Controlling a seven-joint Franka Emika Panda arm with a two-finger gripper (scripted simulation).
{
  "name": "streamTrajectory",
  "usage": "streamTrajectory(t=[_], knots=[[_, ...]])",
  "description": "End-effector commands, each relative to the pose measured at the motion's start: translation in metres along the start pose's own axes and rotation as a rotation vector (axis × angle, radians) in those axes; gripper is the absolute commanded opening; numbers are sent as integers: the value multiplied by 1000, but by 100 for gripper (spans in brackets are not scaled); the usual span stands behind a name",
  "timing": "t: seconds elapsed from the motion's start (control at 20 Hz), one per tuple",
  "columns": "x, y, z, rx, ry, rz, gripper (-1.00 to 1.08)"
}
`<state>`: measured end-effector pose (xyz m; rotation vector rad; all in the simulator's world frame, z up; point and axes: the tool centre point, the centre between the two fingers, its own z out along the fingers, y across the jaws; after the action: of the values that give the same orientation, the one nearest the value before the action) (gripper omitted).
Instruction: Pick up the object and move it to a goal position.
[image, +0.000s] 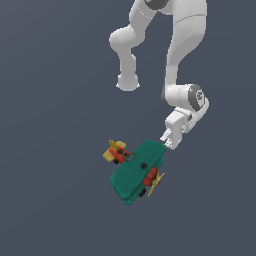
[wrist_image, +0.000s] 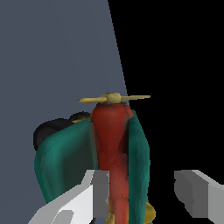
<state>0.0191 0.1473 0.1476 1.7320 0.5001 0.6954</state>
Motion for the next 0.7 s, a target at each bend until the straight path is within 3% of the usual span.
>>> streamTrajectory(t=[0.0, 0.65], knots=[[1, 0, 0, -2, 3, 1, 28], [-1, 1, 32, -1, 3, 0, 28]])
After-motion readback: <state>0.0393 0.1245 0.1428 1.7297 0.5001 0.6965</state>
